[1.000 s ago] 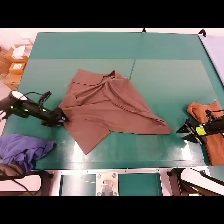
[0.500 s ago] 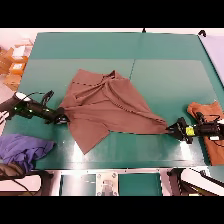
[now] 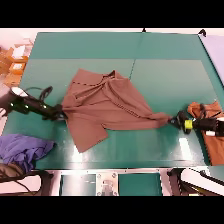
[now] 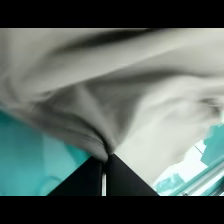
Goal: Fold the shirts.
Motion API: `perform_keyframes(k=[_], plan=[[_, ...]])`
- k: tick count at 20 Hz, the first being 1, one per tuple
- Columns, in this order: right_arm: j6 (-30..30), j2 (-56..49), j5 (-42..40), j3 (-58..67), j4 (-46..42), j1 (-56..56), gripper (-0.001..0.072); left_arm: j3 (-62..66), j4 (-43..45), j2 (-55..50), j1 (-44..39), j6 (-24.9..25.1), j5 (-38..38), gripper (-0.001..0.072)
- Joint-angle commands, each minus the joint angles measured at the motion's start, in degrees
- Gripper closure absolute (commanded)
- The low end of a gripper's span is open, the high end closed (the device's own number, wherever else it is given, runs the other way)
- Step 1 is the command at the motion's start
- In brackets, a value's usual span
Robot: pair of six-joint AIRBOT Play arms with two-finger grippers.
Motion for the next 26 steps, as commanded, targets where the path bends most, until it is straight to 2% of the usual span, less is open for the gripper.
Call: perform_keyframes(k=[1, 4, 6, 10, 13, 15, 18, 20, 23, 26], plan=[[-6.16, 4.85, 9.46, 9.60, 18.27, 0.24, 0.0699, 10.84, -4.28, 7.69, 0.00, -0.28, -6.01, 0.0684], [-6.16, 14.43, 9.38, 26.21, 31.26, -0.02, 0.0698, 30.25, -11.45, 18.58, 0.00, -1.62, -5.40, 0.0684], [-6.16, 20.20, 4.24, 38.29, 36.81, -0.87, 0.0698, 46.49, -12.13, 23.21, 0.00, -2.86, -1.79, 0.0684], [-6.16, 29.66, -10.62, 57.94, 37.22, -7.28, 0.0698, 77.15, -11.93, 25.75, 0.00, -4.35, 3.78, 0.0684], [-6.14, 34.38, -18.69, 66.36, 32.24, -13.44, 0.0698, 86.86, -11.89, 25.75, 0.00, -7.65, 6.25, 0.0684], [-5.86, 36.15, -19.71, 68.32, 25.99, -13.88, 0.0698, 87.65, -11.52, 25.75, 0.00, -7.80, 6.23, 0.0684], [-4.07, 36.50, -14.56, 67.41, 20.06, -13.84, 0.0698, 85.26, -10.01, 25.73, 0.00, -8.79, 4.57, 0.0683], [-3.96, 36.48, -9.90, 62.55, 19.54, -13.81, 0.0698, 80.83, -9.99, 25.73, 0.00, -9.09, 2.25, 0.0683], [-4.68, 36.28, -7.37, 48.72, 20.52, -10.27, 0.0698, 64.78, -11.17, 25.62, 0.00, -8.52, 1.60, 0.0683], [-8.74, 32.33, -8.92, 32.63, 19.10, -1.20, 0.0698, 45.11, -11.74, 22.75, -0.50, -4.94, 3.39, 0.0683]])
